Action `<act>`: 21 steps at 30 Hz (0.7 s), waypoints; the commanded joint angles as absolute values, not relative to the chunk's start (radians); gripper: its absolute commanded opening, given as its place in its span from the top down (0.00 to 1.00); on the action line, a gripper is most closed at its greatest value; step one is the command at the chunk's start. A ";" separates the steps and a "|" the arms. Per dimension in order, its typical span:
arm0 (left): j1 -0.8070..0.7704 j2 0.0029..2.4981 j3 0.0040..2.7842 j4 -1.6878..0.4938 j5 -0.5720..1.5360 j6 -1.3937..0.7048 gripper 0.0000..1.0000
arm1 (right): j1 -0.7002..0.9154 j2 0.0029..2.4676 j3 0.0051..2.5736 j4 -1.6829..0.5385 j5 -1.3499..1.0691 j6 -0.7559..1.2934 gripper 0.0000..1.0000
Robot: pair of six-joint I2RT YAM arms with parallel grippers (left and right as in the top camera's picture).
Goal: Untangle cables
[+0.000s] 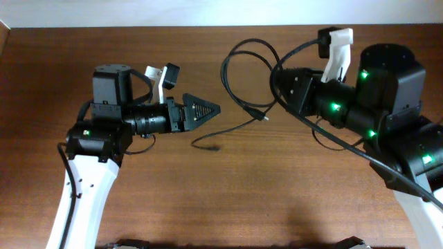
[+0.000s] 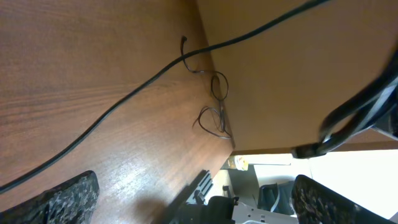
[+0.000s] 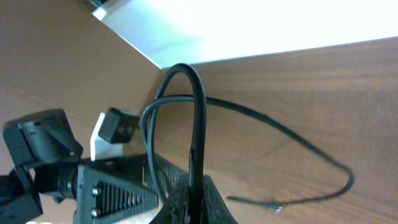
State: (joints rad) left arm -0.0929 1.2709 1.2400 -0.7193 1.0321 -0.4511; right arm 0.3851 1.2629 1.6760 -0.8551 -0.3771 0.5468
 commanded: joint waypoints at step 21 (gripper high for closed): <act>-0.089 1.262 1.246 -0.897 0.657 -0.251 0.01 | 0.524 1.298 1.689 -0.531 -0.591 0.709 0.96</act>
